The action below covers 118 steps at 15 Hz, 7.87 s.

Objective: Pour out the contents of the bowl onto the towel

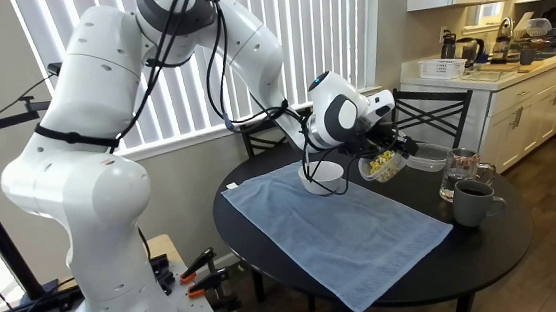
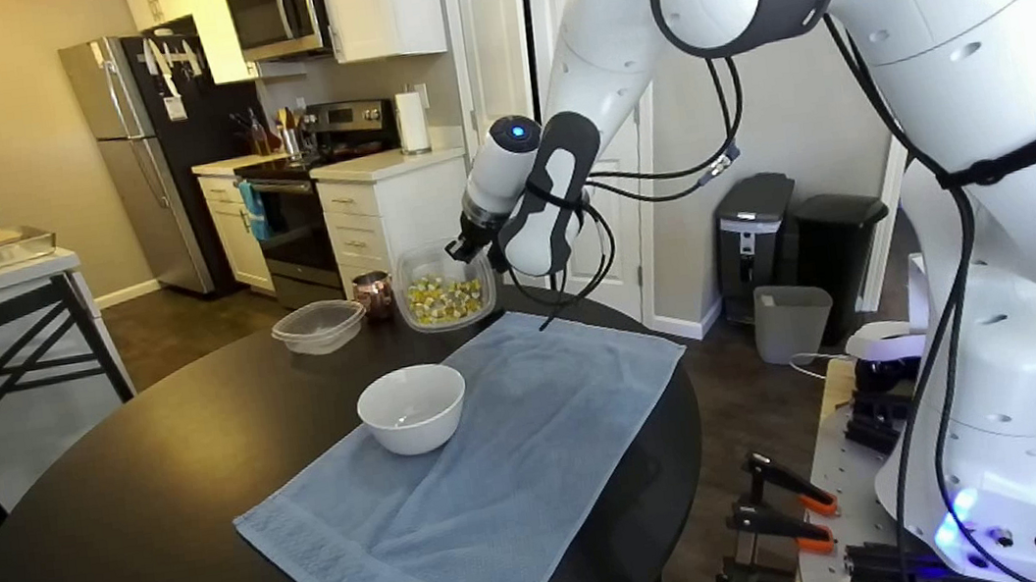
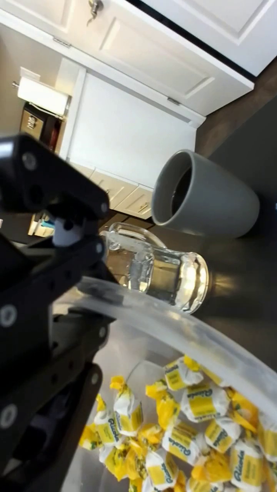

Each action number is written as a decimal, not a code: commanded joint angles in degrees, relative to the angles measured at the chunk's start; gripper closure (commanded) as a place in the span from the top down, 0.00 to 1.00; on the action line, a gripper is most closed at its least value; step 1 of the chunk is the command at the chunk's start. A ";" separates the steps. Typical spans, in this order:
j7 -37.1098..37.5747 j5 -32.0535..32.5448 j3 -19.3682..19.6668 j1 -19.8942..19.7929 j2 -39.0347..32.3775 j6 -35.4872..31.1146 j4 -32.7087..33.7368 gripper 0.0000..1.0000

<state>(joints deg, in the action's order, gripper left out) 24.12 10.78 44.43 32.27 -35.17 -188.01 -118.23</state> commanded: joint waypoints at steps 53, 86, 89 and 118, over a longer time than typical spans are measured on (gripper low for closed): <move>-10.10 -54.02 28.28 41.10 -45.29 -10.20 5.06 0.02; -13.60 -38.09 38.60 52.71 -35.94 -10.19 -3.09 0.02; -13.96 -38.20 40.05 54.98 -37.22 -10.17 -3.80 0.02; -37.15 -36.48 40.86 59.63 -49.66 -10.15 -12.55 0.02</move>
<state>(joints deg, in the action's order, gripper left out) -9.59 -25.68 85.13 91.25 -84.83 -198.16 -127.92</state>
